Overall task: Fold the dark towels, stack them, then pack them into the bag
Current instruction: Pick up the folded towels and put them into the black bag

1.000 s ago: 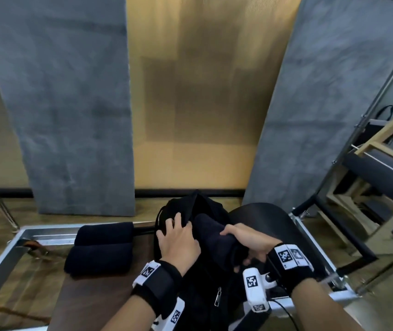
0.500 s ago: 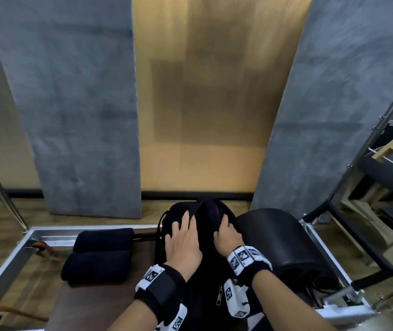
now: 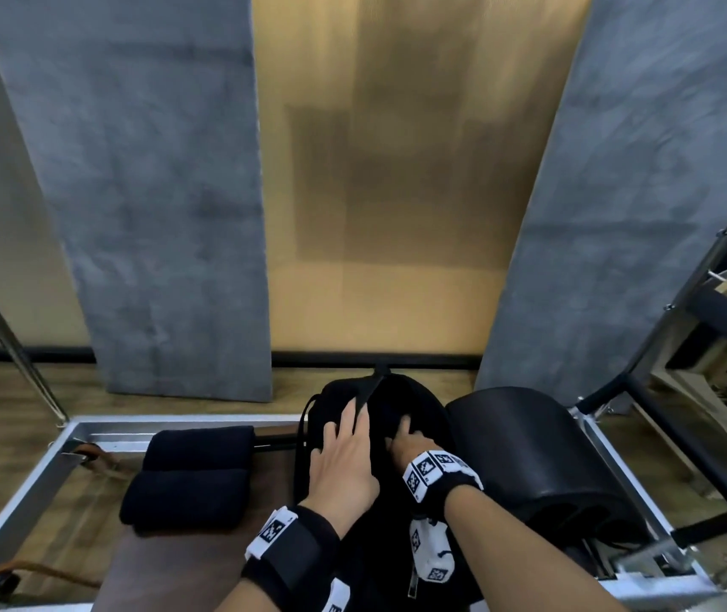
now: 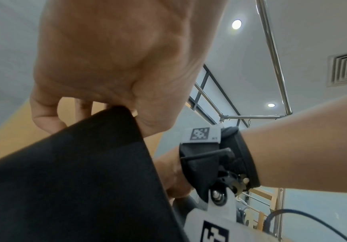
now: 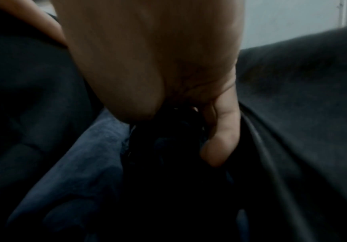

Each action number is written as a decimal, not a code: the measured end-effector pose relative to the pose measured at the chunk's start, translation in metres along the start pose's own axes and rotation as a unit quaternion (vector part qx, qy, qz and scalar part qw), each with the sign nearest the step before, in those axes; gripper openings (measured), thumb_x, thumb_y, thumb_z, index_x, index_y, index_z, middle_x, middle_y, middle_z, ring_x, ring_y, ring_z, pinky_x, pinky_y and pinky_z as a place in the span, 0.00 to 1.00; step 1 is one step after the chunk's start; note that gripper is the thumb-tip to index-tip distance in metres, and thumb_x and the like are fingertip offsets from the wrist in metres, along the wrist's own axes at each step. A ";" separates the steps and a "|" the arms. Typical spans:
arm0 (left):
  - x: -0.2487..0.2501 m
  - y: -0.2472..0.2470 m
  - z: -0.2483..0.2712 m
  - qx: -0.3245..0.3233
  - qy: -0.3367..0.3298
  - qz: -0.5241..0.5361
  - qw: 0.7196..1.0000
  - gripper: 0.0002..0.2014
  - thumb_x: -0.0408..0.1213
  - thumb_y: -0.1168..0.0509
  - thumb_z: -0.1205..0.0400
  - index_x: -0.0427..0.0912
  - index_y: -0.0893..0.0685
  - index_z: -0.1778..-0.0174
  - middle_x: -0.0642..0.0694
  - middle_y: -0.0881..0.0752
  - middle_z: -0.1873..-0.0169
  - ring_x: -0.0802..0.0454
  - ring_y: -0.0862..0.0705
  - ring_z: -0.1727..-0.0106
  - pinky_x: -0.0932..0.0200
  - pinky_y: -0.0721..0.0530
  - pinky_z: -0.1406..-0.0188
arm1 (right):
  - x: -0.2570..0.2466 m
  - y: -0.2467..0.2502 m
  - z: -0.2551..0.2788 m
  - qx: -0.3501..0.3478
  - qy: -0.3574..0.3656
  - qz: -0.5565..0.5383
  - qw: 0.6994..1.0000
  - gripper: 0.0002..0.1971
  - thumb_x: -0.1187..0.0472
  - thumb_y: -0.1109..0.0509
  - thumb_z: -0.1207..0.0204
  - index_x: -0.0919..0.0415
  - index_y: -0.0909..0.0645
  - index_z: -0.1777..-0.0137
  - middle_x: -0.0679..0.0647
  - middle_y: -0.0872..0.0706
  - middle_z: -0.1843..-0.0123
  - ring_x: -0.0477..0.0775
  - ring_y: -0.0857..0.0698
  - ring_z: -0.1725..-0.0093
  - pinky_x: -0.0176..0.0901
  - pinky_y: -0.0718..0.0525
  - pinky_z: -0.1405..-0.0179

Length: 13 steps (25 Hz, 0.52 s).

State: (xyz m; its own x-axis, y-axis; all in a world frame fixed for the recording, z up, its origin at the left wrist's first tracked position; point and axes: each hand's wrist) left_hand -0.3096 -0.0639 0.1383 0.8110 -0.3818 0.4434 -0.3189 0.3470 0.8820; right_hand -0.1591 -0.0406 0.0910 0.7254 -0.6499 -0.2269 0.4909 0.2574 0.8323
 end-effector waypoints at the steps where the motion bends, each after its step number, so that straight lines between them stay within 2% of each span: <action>1: -0.001 0.001 0.002 -0.006 -0.004 -0.007 1.000 0.55 0.23 0.33 0.23 0.57 0.58 0.07 0.57 0.60 0.08 0.41 0.41 0.15 0.38 0.27 0.22 | 0.002 0.002 -0.002 -0.002 -0.001 0.019 1.000 0.35 0.45 0.47 0.07 0.57 0.57 0.08 0.69 0.27 0.17 0.70 0.22 0.21 0.62 0.24 0.24; 3: -0.001 0.001 0.007 -0.028 -0.006 -0.024 0.999 0.54 0.28 0.31 0.22 0.60 0.57 0.07 0.54 0.60 0.08 0.40 0.42 0.14 0.37 0.29 0.23 | 0.004 0.006 -0.005 0.009 0.004 0.036 0.999 0.34 0.45 0.45 0.08 0.58 0.52 0.08 0.69 0.21 0.22 0.69 0.19 0.25 0.61 0.20 0.26; 5: 0.001 -0.002 0.016 -0.067 0.008 -0.055 0.996 0.52 0.33 0.29 0.20 0.58 0.55 0.07 0.48 0.62 0.08 0.38 0.46 0.11 0.37 0.31 0.22 | 0.003 0.003 -0.005 0.014 -0.006 0.034 0.999 0.34 0.44 0.45 0.07 0.58 0.51 0.09 0.68 0.20 0.23 0.69 0.18 0.25 0.61 0.20 0.26; 9: 0.008 -0.007 0.035 -0.128 0.025 -0.085 0.988 0.53 0.32 0.28 0.20 0.55 0.56 0.06 0.39 0.66 0.09 0.38 0.52 0.09 0.36 0.34 0.19 | -0.001 0.003 0.010 0.026 -0.008 0.034 0.999 0.37 0.43 0.45 0.08 0.60 0.53 0.08 0.68 0.21 0.22 0.69 0.19 0.25 0.59 0.20 0.27; 11: 0.009 -0.005 0.042 -0.126 0.004 -0.072 0.989 0.51 0.32 0.30 0.19 0.54 0.56 0.06 0.39 0.67 0.09 0.38 0.56 0.08 0.34 0.37 0.16 | -0.006 0.024 0.028 0.043 0.010 0.071 0.997 0.34 0.42 0.41 0.10 0.62 0.40 0.12 0.66 0.21 0.21 0.68 0.19 0.24 0.57 0.20 0.30; 13: 0.007 -0.002 0.050 -0.095 -0.033 -0.026 0.995 0.45 0.36 0.34 0.16 0.55 0.52 0.07 0.43 0.66 0.08 0.41 0.59 0.08 0.32 0.39 0.15 | -0.018 0.058 0.051 0.088 0.058 0.109 0.988 0.25 0.46 0.39 0.12 0.63 0.24 0.23 0.64 0.18 0.25 0.68 0.17 0.28 0.55 0.18 0.37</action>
State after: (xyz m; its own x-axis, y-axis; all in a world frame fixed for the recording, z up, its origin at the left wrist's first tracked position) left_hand -0.3280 -0.1103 0.1471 0.7883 -0.4557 0.4134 -0.1748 0.4783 0.8606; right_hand -0.1684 -0.0503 0.1691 0.8600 -0.5041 -0.0800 0.2325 0.2474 0.9406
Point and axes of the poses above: each hand's wrist, its own z-axis away from the middle knuckle, its own y-axis out of the back of the hand, x = y × z
